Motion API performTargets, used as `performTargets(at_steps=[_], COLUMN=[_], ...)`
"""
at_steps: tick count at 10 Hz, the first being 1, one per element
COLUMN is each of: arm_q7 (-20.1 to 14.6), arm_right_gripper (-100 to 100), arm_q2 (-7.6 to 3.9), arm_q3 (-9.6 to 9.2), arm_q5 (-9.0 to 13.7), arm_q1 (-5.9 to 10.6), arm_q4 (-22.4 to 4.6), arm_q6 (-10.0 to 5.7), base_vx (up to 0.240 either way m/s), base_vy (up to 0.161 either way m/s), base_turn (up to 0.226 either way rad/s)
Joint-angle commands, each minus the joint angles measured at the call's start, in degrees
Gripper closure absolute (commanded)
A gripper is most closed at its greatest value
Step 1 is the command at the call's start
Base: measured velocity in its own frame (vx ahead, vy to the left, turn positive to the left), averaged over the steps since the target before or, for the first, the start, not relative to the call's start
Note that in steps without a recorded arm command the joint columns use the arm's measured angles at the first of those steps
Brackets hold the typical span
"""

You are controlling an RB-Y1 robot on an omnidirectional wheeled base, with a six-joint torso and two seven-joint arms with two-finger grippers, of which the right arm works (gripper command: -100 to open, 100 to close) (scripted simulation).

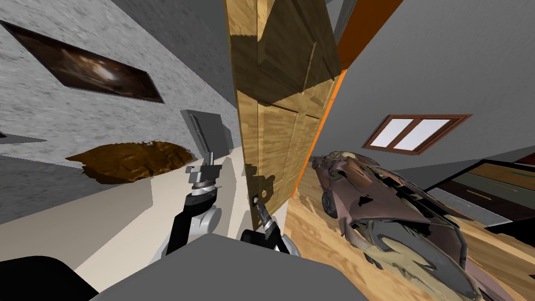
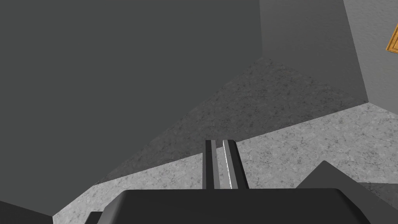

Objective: Push the door open

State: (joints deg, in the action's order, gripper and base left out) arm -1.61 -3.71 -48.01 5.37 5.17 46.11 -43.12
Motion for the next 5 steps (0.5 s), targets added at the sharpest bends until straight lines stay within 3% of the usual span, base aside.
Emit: performTargets(at_steps=[1,5], arm_q7=[-0.01,-0.01], arm_right_gripper=[100,100], arm_q2=[-0.04,-0.04], arm_q3=[-0.01,-0.01], arm_q5=[0.0,0.0], arm_q1=[-0.03,-0.03], arm_q4=[0.0,0.0], arm_q6=[0.0,0.0], base_vx=[-0.03,-0.012], base_vy=[-0.028,-0.012], base_turn=[0.003,0.0])
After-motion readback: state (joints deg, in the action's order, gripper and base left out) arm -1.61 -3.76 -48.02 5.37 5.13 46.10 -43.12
